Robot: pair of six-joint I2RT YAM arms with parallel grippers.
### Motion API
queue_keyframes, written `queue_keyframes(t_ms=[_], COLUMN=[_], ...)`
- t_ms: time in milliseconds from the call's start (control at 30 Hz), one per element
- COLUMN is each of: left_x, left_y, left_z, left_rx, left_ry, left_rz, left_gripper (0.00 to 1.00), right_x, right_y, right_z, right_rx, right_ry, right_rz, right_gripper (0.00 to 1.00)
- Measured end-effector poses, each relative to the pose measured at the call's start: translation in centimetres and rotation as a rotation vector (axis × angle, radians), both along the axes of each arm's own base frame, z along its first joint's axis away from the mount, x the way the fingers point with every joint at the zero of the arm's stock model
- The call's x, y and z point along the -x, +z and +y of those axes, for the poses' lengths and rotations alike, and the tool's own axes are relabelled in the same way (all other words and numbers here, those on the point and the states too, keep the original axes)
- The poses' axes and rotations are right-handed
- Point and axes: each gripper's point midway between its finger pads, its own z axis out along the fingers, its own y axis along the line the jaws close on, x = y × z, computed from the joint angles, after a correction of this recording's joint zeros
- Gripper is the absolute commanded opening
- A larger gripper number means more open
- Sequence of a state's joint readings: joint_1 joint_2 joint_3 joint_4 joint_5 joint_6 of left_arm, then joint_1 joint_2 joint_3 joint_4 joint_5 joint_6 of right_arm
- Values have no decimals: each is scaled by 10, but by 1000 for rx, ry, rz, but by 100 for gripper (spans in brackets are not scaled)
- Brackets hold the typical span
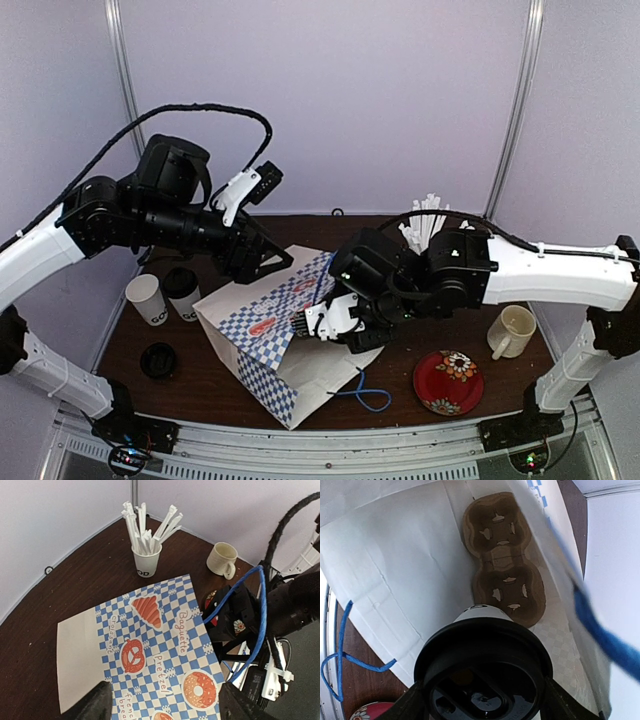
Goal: Pack the takeout coffee
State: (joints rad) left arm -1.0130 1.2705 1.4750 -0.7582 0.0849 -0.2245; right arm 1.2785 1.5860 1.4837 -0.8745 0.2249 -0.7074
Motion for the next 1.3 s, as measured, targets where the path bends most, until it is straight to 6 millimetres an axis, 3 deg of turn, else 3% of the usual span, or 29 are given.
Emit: queue_keyframes(t_ms=[133,267,467,733,867,1033,1300], left_x=[-1,26,51,42,37,32,29], left_y=[-3,2,4,-27,-23,-19,-29], left_z=[1,-11,-23,-10,-4,-13,-15], left_rx=[-56,-76,-126,-188,-185,-192,-227], left_ry=[54,19,62,230,275,303,323], left_rz=[-30,-87,-221,-352,-379,-393,-393], left_gripper=[84,84,75,72,71,61,47], right_x=[-15,-27,-44,-50,-49,-47,-51], right_y=[14,35,52,58,58,58,58], right_z=[1,7,9,10,10,12,10], right_rx=[-43,-106,-160,-206,-213,-224,-229], right_ry=[-38,-63,-110,-138,-139,-143,-155], right_rz=[-14,-32,-18,4,14,29,34], right_gripper=[57,57,58,58,59,59,59])
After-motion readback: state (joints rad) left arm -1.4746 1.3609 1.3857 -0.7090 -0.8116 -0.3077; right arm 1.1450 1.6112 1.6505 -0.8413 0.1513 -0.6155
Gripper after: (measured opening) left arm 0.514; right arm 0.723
